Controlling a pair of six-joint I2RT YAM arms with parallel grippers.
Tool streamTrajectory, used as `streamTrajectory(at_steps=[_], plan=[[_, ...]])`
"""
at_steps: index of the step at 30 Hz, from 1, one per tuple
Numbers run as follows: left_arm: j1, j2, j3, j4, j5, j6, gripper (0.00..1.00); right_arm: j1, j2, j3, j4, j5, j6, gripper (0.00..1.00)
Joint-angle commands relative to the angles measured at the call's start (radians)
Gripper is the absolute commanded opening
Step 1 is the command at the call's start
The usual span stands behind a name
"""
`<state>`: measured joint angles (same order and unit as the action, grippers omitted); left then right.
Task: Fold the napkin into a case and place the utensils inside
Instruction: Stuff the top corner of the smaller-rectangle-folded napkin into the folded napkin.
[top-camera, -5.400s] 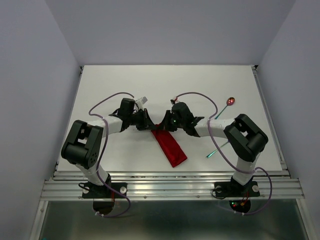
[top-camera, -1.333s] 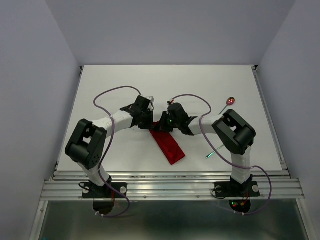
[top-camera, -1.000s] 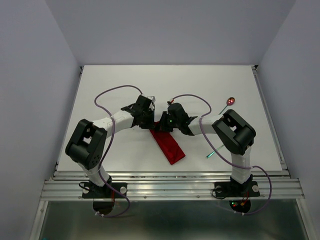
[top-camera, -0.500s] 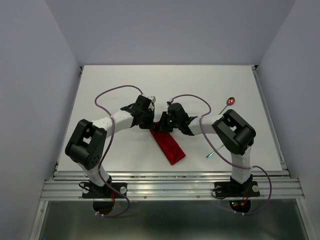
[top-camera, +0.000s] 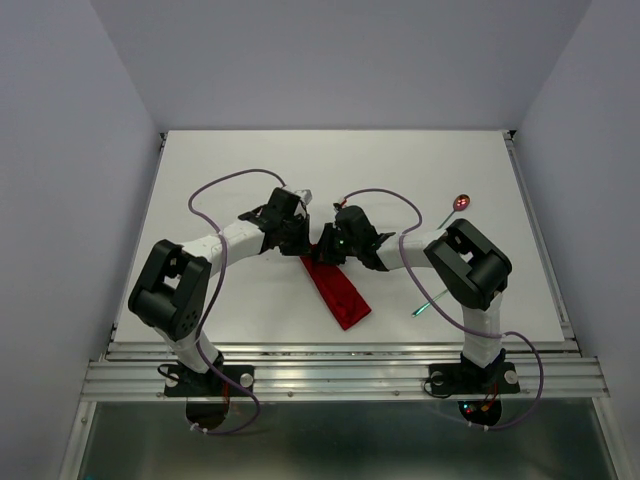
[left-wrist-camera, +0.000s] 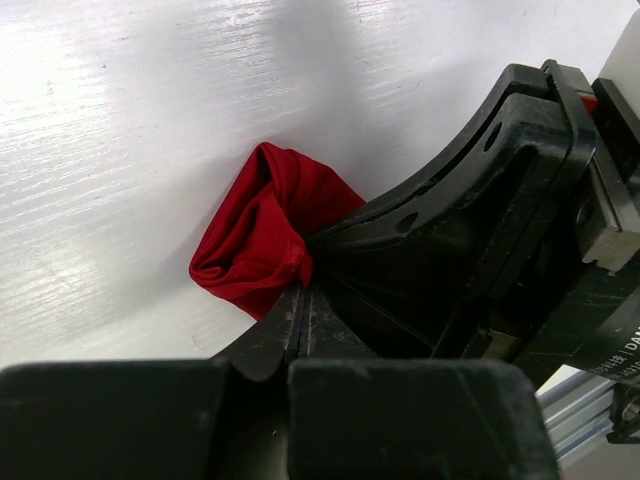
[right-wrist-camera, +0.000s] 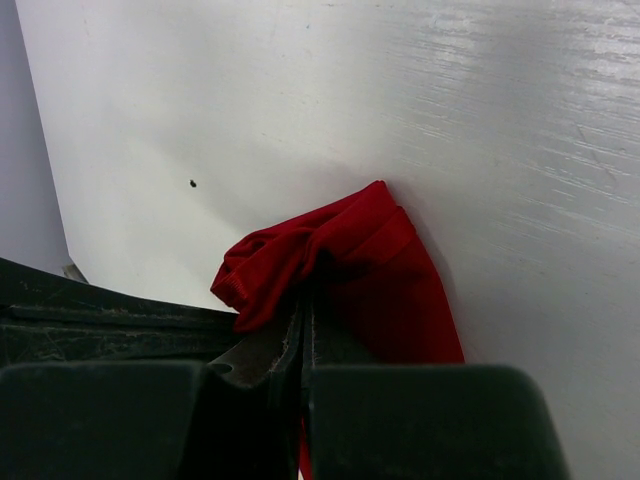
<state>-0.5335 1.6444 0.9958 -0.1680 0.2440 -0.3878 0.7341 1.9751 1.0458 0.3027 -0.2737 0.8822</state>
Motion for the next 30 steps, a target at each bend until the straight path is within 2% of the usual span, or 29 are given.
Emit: streamTrajectory(at_steps=[1, 5, 8, 16, 21, 30], plan=[[-0.002, -0.052, 0.012, 0.047, 0.051, -0.014, 0.00, 0.013, -0.010, 0.048, 0.064, -0.007, -0.006, 0.01], [0.000, -0.041, -0.002, 0.053, 0.048, -0.017, 0.00, 0.013, 0.051, 0.074, 0.058, -0.019, 0.000, 0.01], [0.000, -0.028, -0.009, 0.055, 0.034, -0.019, 0.00, 0.013, 0.036, 0.057, 0.058, -0.032, -0.005, 0.01], [0.020, -0.008, -0.016, 0.071, 0.041, -0.028, 0.00, 0.013, -0.108, -0.009, 0.035, -0.061, -0.028, 0.02], [0.026, -0.009, -0.016, 0.073, 0.055, -0.031, 0.00, 0.013, -0.218, -0.070, -0.013, -0.036, -0.055, 0.12], [0.027, 0.008, -0.002, 0.078, 0.080, -0.028, 0.00, 0.013, -0.334, -0.174, -0.126, 0.059, -0.088, 0.11]])
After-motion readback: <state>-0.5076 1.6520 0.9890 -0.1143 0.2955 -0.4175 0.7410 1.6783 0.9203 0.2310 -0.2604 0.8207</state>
